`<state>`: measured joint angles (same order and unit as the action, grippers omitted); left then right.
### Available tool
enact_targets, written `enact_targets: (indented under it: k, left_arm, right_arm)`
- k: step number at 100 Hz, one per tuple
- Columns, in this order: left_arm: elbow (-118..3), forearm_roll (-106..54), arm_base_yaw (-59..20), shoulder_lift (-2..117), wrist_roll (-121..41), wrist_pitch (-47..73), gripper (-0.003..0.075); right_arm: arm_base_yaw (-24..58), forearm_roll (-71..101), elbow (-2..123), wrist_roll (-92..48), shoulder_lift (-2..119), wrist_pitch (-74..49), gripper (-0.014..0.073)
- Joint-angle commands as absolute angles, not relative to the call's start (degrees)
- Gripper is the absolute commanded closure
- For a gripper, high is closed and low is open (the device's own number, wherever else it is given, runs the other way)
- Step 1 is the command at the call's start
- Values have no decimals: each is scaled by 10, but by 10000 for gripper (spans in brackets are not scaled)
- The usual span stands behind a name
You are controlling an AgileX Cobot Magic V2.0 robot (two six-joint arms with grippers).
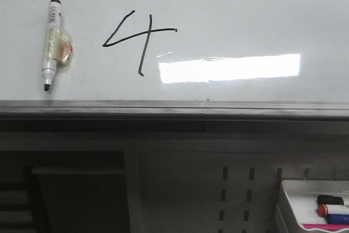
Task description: Write number 4 on whiteboard
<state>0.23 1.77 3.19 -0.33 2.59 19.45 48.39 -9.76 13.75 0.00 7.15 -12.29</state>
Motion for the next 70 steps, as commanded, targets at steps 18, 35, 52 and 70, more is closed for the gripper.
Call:
enact_targets:
  k: [18,35,52,70]
  left_arm:
    - [21,15,33,-18,25,166,741]
    - [21,15,33,-18,25,166,741]
    - [21,15,33,-18,25,166,741]
    - [21,15,33,-18,25,166,741]
  right_arm:
    - [481,-106,153,0,77,-82,643]
    - [481,-106,153,0,77,-82,643]
    - [481,-106,153,0,77,-83,643]
    - [460,-106,153,0,80,-75,643]
